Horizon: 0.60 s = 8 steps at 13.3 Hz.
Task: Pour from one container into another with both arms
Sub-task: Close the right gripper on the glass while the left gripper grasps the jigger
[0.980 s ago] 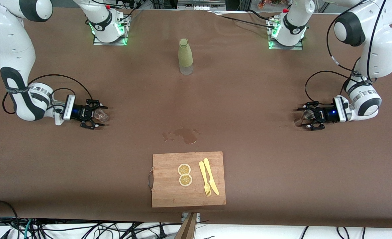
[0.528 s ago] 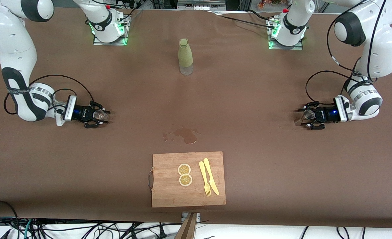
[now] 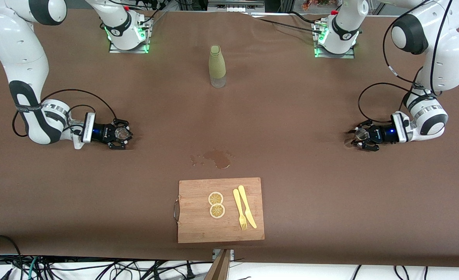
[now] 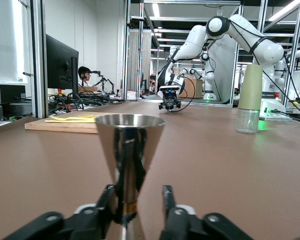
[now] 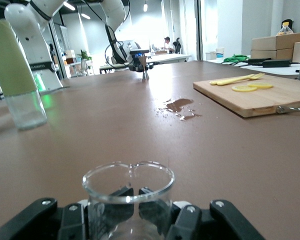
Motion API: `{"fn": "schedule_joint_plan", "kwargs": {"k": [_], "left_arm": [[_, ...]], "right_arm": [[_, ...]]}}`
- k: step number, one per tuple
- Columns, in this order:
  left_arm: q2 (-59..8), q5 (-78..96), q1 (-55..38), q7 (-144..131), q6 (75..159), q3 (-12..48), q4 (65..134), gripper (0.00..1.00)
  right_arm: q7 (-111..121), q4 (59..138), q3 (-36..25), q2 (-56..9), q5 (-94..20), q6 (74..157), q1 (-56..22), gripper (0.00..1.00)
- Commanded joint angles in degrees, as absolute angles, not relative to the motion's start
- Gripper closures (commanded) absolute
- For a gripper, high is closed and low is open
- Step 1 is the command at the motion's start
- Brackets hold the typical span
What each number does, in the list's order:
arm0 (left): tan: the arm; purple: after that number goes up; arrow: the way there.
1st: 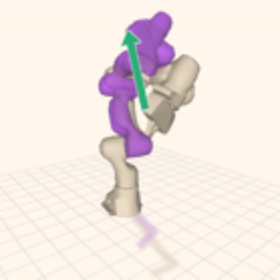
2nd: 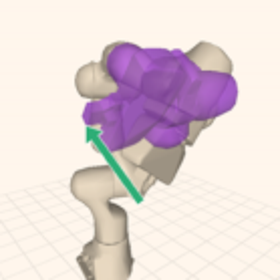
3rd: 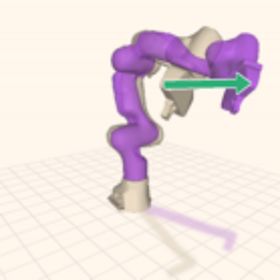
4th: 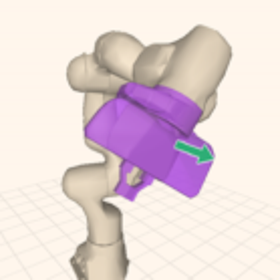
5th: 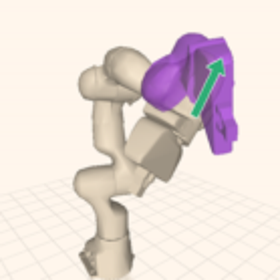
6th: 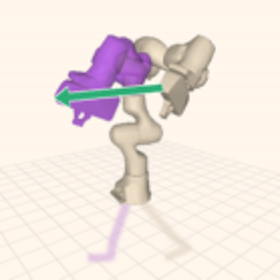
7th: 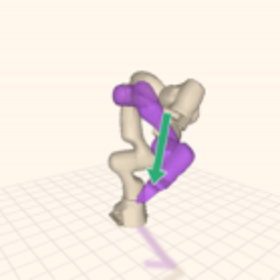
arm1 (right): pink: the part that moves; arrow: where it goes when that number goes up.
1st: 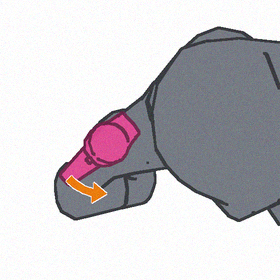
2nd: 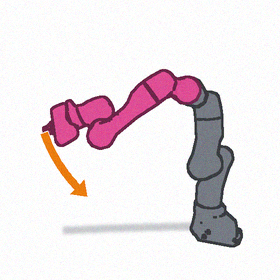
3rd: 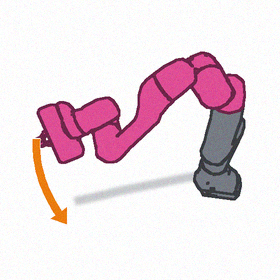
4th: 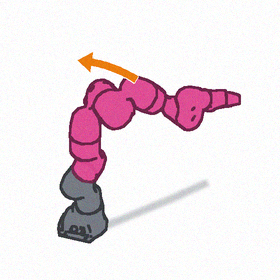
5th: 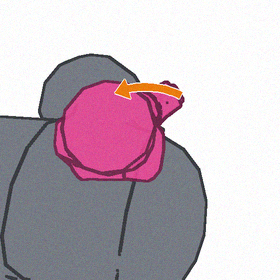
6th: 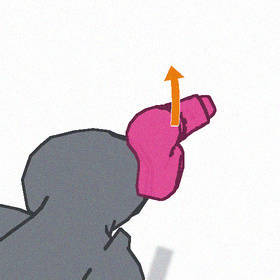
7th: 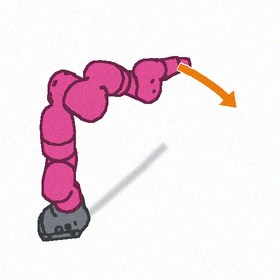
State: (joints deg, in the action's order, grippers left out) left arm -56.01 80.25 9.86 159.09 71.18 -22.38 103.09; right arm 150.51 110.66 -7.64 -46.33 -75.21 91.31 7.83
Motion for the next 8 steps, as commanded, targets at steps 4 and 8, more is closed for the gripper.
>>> {"fn": "schedule_joint_plan", "kwargs": {"k": [4,8], "left_arm": [[-57.2,80.7,9.5,171.2,70.7,-23.0,103.6,1.00],[-57.3,81.6,9.5,176.9,70.7,-22.8,103.5,1.00]], "right_arm": [[137.7,102.1,-3.5,-45.2,-74.8,87.7,2.2,0.99],[126.6,94.3,-2.4,-45.1,-75.8,88.3,-4.5,0.99]]}}
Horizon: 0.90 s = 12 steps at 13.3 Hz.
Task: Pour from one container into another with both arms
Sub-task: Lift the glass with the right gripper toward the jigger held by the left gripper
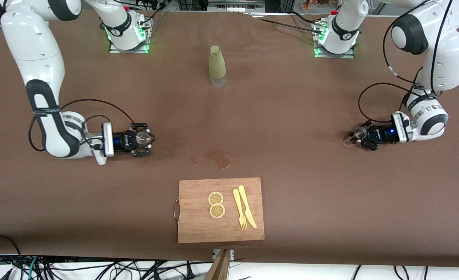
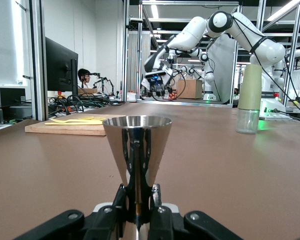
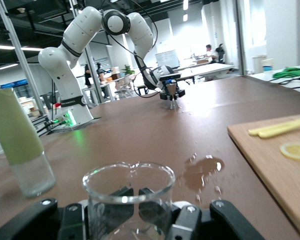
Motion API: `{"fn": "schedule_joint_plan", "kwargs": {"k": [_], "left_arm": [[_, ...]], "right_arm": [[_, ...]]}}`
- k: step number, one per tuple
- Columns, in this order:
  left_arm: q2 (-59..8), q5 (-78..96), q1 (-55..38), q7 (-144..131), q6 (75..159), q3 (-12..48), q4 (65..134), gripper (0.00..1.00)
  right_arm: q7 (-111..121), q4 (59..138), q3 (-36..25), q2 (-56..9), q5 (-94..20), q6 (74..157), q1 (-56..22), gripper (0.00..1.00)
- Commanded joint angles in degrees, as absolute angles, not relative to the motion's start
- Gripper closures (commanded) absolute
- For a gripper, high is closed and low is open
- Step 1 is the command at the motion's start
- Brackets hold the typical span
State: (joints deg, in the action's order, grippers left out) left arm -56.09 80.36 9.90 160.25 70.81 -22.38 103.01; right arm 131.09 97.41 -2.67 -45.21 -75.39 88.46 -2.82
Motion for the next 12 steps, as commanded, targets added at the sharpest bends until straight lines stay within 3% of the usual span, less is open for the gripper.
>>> {"fn": "schedule_joint_plan", "kwargs": {"k": [1,4,7,10,12], "left_arm": [[-57.2,81.6,9.5,177.1,70.7,-22.7,103.5,1.00],[-55.9,81.3,9.3,174.7,70.6,-22.4,103.4,1.00],[-53.5,80.9,8.1,169.8,70.7,-22.2,103.4,1.00],[-51.2,82.3,6.1,163.7,72.7,-18.8,103.3,1.00],[-50.2,84.5,3.5,159.7,75.7,-16.4,102.5,1.00]], "right_arm": [[124.0,92.5,-1.7,-45.0,-76.9,88.5,-5.4,0.99],[113.2,87.3,-1.5,-42.7,-76.7,91.0,-10.0,1.00],[105.3,86.4,-1.7,-39.3,-75.7,103.6,-18.1,1.00],[97.1,85.7,-1.8,-37.4,-72.0,111.9,-23.3,1.00],[91.2,83.3,-1.7,-37.4,-68.3,112.7,-24.4,1.00]]}}
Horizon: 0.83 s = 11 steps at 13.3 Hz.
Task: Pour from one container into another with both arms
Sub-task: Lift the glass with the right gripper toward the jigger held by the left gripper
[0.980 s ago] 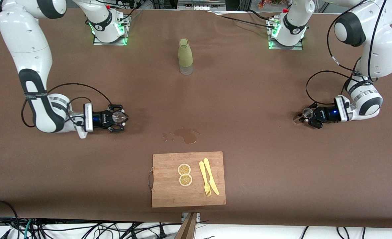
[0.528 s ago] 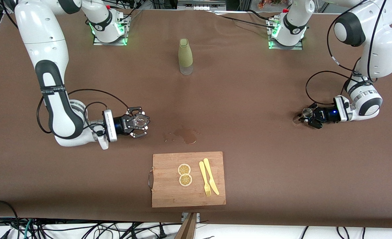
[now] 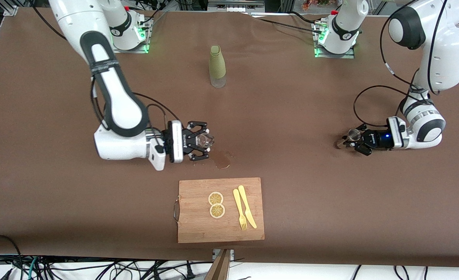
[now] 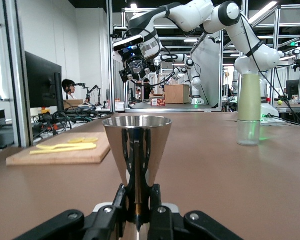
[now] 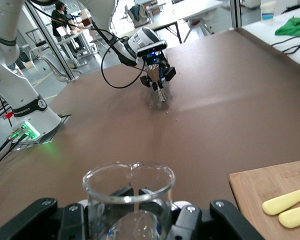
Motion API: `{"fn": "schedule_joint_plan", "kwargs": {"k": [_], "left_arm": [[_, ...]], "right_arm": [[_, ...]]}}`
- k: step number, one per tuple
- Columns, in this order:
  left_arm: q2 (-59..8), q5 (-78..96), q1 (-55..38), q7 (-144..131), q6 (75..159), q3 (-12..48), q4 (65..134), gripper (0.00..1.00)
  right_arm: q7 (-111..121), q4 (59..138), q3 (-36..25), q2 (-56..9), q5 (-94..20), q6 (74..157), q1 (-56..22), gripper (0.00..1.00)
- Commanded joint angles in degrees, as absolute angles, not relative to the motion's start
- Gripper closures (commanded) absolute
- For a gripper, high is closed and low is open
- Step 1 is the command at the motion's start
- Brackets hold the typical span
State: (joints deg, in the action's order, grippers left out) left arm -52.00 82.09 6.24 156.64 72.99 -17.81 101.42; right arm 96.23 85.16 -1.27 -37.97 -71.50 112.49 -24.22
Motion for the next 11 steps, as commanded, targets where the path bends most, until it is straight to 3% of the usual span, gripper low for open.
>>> {"fn": "schedule_joint_plan", "kwargs": {"k": [1,6,11], "left_arm": [[-49.8,86.2,2.2,157.4,77.9,-14.7,102.4,1.00],[-49.8,92.4,-5.9,146.7,88.8,-9.3,97.5,1.00],[-50.4,101.8,-12.8,144.8,96.1,-5.0,97.1,1.00]], "right_arm": [[89.2,81.8,-1.7,-37.4,-65.8,112.7,-24.9,1.00],[76.7,76.4,-1.4,-37.4,-56.3,112.6,-27.6,1.00],[69.8,74.3,-1.6,-36.6,-47.0,113.9,-31.4,1.00]]}}
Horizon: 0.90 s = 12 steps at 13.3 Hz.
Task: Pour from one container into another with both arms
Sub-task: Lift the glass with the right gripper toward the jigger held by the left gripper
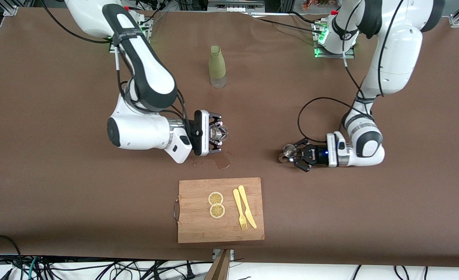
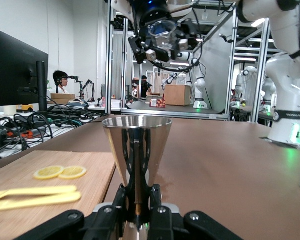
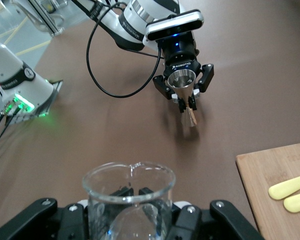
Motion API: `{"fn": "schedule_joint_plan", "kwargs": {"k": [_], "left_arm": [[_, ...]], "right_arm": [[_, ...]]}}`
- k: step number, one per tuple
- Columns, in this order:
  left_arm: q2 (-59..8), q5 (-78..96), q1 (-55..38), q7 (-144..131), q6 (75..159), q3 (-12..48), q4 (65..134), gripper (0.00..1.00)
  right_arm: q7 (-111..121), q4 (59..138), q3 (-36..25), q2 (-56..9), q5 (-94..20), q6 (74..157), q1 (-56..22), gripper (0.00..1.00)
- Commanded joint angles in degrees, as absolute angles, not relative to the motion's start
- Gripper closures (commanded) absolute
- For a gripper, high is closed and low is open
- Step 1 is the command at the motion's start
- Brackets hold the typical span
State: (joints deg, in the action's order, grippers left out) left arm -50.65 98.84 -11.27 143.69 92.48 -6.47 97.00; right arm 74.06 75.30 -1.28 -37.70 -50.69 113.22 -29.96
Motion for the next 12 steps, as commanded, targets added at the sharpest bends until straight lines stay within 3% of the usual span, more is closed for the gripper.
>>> {"fn": "schedule_joint_plan", "kwargs": {"k": [1,12], "left_arm": [[-50.5,103.2,-14.5,144.2,97.5,-4.9,97.1,1.00],[-53.3,107.9,-21.1,141.9,105.8,-2.0,90.6,1.00]], "right_arm": [[67.6,73.3,-1.6,-36.7,-45.6,114.3,-32.2,1.00],[59.2,73.3,-1.8,-37.2,-33.2,117.4,-36.3,0.99]]}}
